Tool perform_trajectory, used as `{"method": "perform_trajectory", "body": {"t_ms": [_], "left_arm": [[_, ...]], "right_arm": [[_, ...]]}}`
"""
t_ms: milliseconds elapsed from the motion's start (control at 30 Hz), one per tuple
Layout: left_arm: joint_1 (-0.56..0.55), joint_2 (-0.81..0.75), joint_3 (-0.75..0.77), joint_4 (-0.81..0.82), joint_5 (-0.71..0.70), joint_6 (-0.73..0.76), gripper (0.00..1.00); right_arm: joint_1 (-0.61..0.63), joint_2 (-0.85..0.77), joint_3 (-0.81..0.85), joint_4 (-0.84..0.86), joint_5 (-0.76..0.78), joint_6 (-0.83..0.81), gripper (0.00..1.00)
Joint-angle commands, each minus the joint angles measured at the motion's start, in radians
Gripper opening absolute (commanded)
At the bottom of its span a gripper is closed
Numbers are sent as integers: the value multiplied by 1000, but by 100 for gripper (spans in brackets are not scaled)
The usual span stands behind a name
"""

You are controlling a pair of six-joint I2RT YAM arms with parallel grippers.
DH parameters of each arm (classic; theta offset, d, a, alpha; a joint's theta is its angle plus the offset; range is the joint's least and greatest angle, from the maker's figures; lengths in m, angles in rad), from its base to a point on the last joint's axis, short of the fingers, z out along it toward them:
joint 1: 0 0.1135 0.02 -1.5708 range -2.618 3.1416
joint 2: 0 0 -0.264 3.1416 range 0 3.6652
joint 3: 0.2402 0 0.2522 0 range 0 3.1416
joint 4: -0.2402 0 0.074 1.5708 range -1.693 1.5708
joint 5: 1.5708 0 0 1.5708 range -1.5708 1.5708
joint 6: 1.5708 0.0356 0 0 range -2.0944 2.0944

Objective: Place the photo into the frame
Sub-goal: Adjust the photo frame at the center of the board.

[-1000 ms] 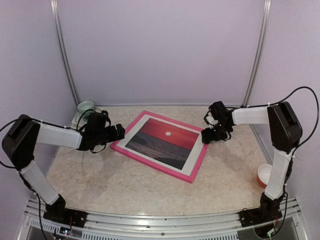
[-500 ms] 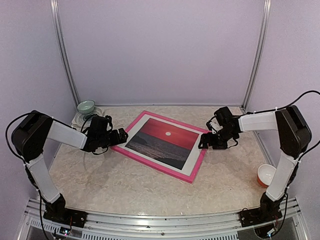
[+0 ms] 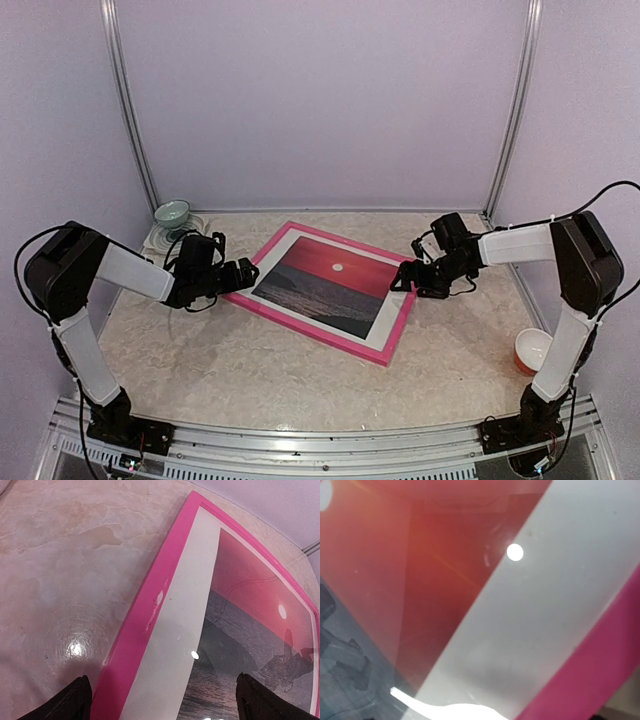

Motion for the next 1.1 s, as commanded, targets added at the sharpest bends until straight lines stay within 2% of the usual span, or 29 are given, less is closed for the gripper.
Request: {"method": "perform_trajectory", "body": {"t_ms": [0,167,367,667,967,1067], "left_arm": [[-26,3,-31,32,33,-15,99],[-26,4,-49,45,57,-27,99],[-57,-23,-121,81,77,-109,99],[-162,-83,-207,94,59,-201,99],[-283,-208,-280,54,-10,-291,99],[-316,-243,-286,14,-57,-297,99]], "right_arm": [[-14,5,3,24,-25,9,91],[-23,4,3,21,-19,5,91],[-47,18,18,21,-31,1,91],[-47,38,70,-13,0,-19,92],[-49,74,91,-16,-3,-29,92],[-48,77,90,-6,-30,-27,99]]}}
